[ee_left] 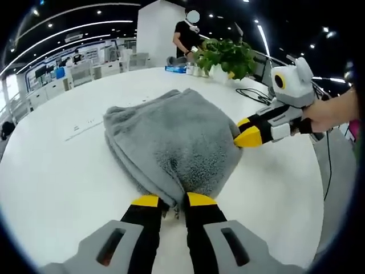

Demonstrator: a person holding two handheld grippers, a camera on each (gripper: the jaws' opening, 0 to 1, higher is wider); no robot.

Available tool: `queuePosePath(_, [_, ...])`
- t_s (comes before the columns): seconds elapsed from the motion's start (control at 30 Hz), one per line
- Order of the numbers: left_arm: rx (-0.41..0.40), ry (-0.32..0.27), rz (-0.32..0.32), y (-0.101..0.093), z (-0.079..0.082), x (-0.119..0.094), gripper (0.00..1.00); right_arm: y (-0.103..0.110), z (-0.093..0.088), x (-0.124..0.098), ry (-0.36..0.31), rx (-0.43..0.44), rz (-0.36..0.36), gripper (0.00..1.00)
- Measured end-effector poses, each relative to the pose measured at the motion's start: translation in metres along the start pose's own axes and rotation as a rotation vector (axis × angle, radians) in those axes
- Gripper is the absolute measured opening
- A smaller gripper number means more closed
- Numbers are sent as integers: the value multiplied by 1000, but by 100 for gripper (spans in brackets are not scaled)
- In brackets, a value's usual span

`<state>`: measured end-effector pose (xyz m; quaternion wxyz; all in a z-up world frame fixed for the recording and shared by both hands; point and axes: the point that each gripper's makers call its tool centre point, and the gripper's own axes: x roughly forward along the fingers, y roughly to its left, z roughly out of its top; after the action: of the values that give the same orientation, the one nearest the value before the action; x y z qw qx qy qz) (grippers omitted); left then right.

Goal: Fold the towel on the table until its edges align and the towel forms a compact rectangular stack.

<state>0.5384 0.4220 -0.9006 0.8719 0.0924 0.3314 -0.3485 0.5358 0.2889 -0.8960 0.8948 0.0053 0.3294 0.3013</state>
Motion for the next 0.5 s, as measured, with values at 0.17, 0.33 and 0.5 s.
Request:
queuePosePath(0.17, [-62,-41,3,3,-2,-14,25,-7,-5,-10,4,10,-15,24])
queuePosePath(0.33, [-31,-35,31,4,-9,-27,27,-8,-17,-23,31,-7,-18,26])
queuePosePath(0.5, [-40,-48,51,-4,-14,-39,28,-6,-23,-36,22,2,-23,27])
